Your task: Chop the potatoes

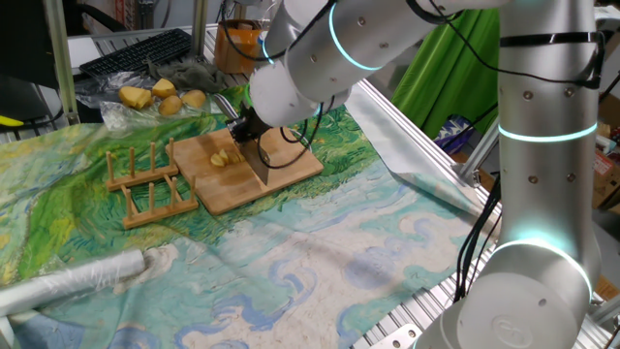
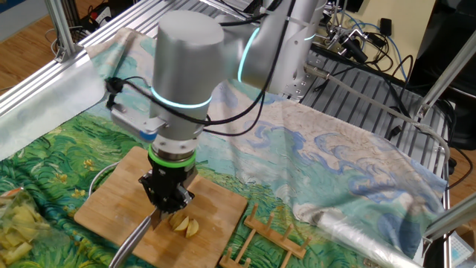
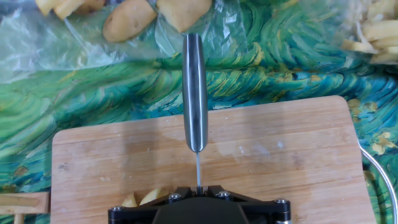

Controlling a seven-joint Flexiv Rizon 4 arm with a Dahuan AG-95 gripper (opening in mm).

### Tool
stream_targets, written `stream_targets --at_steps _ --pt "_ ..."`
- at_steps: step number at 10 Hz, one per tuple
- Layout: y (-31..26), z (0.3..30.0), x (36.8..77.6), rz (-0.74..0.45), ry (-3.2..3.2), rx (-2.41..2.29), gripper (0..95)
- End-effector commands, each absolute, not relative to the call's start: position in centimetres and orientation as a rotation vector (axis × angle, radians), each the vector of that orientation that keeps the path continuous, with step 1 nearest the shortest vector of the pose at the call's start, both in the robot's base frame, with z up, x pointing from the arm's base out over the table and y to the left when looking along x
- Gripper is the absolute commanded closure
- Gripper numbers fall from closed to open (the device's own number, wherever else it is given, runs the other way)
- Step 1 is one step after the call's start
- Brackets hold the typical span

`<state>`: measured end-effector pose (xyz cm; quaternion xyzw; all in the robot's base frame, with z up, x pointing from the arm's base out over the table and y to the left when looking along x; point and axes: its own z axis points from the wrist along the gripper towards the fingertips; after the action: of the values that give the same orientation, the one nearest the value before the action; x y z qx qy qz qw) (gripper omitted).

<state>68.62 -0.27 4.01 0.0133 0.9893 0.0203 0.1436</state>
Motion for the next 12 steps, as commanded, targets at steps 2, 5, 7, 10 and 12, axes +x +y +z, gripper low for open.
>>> stream_targets --at_steps 2,5,7,10,12 --pt "-0.1 1.9 69.7 0.077 2.898 0.068 95.0" --pt "0.1 3.0 69.7 0.055 2.914 0.044 95.0" --pt "0.0 3.6 69.5 0.042 2.964 0.013 95.0" --pt "0.3 5.4 69.8 0.065 3.014 -0.01 95.0" --pt "0.3 5.4 69.8 0.07 3.021 -0.016 95.0"
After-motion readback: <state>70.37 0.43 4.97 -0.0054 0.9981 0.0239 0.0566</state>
